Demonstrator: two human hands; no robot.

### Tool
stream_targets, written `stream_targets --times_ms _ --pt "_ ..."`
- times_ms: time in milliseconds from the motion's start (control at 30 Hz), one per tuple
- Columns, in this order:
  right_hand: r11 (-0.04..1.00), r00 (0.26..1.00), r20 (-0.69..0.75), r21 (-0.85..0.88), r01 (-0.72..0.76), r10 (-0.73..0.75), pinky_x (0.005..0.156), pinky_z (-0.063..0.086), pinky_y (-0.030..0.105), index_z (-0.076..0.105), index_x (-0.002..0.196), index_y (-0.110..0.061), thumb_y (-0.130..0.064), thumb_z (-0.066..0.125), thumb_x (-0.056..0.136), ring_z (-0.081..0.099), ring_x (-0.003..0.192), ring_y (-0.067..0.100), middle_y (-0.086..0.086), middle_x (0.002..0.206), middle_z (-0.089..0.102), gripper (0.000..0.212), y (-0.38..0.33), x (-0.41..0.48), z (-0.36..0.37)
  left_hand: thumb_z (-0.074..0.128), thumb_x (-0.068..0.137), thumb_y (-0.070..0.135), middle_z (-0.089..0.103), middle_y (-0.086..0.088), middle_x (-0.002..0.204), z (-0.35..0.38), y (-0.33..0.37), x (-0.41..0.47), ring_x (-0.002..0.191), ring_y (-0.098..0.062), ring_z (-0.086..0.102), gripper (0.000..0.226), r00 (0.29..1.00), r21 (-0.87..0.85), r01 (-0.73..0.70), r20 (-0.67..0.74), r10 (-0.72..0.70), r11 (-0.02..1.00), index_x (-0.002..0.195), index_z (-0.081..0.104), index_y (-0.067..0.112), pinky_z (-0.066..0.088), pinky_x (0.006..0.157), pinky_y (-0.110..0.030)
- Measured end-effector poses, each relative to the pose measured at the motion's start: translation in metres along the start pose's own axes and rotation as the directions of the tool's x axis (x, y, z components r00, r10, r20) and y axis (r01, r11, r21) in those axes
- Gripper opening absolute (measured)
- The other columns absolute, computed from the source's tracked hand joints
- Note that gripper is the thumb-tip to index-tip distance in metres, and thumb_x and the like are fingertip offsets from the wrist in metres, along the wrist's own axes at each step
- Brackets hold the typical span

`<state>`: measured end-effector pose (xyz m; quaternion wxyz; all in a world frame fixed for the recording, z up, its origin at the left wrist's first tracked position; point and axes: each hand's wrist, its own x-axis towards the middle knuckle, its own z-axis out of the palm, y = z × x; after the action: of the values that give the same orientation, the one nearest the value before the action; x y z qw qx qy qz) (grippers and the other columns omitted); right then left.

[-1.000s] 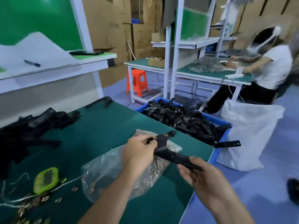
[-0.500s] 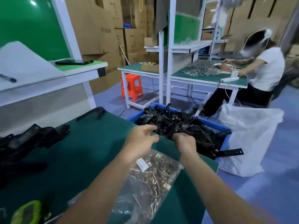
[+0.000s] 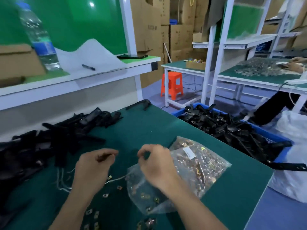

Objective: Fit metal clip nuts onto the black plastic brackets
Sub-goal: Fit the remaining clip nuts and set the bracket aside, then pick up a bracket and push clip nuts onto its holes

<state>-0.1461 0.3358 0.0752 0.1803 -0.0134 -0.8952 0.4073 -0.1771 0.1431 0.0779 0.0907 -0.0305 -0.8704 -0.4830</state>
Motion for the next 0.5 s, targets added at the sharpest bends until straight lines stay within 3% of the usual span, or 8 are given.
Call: stream_targets --times_ms 100,200,300,400,500 --pt "0.994 0.989 0.108 -0.036 0.104 -0.100 0.080 0.047 0.021 0.076 0.082 -0.023 -0.013 0.059 0.080 0.065 0.076 0.008 -0.011 0.080 0.074 0.020 -0.024 -0.010 0.036 0.072 0.093 0.019 0.074 0.027 0.080 -0.044 -0.036 -0.024 0.072 -0.001 0.069 0.040 0.992 0.027 0.085 -0.091 -0.082 0.996 0.082 0.074 0.057 0.058 0.064 -0.028" --pt "0.996 0.969 0.230 0.033 0.080 -0.086 0.066 0.048 0.023 0.075 0.082 -0.022 -0.015 0.059 0.083 0.062 0.068 0.005 -0.010 0.076 0.072 0.018 -0.042 -0.020 0.076 0.072 0.094 0.020 0.073 0.028 0.078 -0.084 -0.077 -0.049 0.070 -0.009 0.070 0.041 0.977 0.058 0.151 -0.163 -0.140 0.987 0.082 0.072 0.060 0.054 0.059 -0.026" --pt "0.991 0.933 0.334 0.005 0.137 -0.131 0.070 0.041 0.021 0.077 0.091 -0.025 -0.018 0.063 0.084 0.053 0.068 0.001 -0.013 0.083 0.069 0.017 -0.061 -0.028 0.117 0.070 0.093 0.024 0.071 0.033 0.076 -0.120 -0.111 -0.077 0.072 0.003 0.068 0.035 0.957 0.125 0.221 -0.219 -0.191 0.967 0.081 0.074 0.056 0.051 0.056 -0.015" --pt "0.978 0.916 0.370 -0.074 0.197 -0.157 0.086 0.051 0.027 0.078 0.101 -0.021 -0.017 0.064 0.084 0.064 0.090 0.012 -0.008 0.095 0.074 0.023 -0.079 -0.028 0.150 0.072 0.090 0.021 0.070 0.031 0.070 -0.146 -0.135 -0.101 0.074 0.006 0.067 0.028 0.915 0.155 0.298 -0.328 -0.236 0.942 0.081 0.076 0.047 0.048 0.059 -0.009" --pt "0.962 0.923 0.358 -0.176 0.211 -0.137 0.091 0.052 0.033 0.076 0.100 -0.019 -0.020 0.062 0.086 0.067 0.093 0.019 -0.002 0.091 0.075 0.019 -0.093 -0.019 0.178 0.074 0.086 0.028 0.069 0.034 0.071 -0.155 -0.145 -0.117 0.074 0.015 0.063 0.026 0.884 0.139 0.393 -0.330 -0.331 0.909 0.075 0.072 0.051 0.041 0.059 -0.003"
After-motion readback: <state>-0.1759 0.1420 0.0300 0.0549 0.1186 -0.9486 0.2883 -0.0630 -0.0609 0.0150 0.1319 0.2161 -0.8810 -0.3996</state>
